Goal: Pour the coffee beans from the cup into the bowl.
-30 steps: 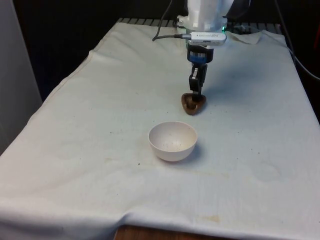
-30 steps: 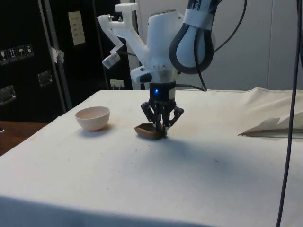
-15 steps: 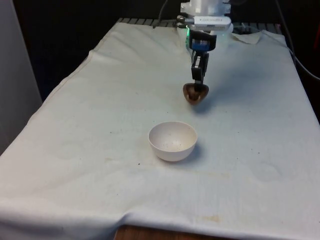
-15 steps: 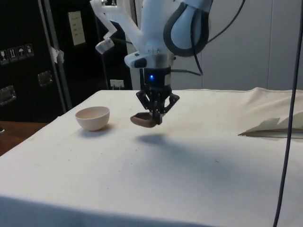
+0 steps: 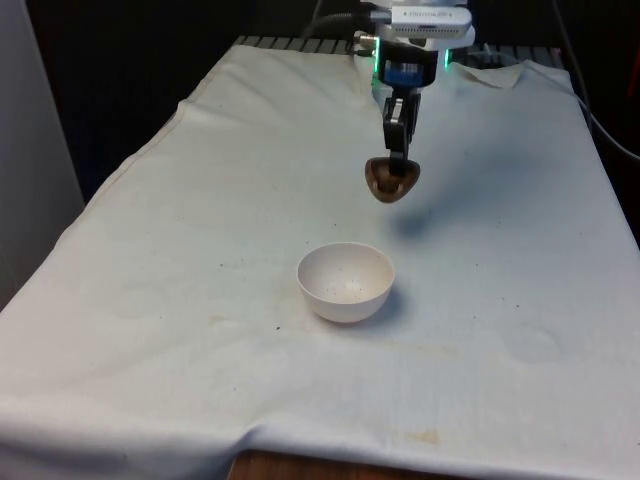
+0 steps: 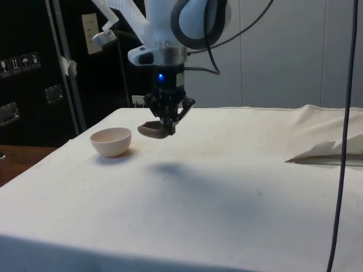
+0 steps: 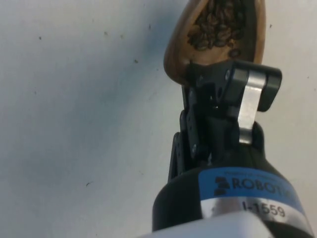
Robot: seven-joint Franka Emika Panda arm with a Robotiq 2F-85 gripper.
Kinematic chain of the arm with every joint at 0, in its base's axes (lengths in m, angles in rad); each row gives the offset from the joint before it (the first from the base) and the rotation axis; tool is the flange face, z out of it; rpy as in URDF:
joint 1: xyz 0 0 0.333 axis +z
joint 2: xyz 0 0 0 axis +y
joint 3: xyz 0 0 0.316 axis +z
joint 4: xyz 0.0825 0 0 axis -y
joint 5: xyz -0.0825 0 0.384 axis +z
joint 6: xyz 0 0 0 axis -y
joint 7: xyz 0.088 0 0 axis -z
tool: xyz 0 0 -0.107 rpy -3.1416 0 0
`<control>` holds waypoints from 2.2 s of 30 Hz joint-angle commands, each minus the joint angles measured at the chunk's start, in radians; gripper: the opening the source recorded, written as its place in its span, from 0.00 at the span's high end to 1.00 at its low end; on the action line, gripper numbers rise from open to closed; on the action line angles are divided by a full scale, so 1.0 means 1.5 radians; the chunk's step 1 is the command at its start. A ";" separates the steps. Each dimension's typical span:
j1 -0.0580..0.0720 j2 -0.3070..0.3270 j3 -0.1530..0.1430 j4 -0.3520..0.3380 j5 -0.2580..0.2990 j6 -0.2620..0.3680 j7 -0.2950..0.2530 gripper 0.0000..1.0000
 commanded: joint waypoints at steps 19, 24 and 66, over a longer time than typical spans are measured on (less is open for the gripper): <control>-0.001 0.086 0.002 0.165 0.004 -0.072 -0.003 1.00; 0.000 0.109 0.003 0.195 0.003 -0.079 -0.001 1.00; 0.004 0.106 0.007 0.249 -0.001 -0.083 0.105 1.00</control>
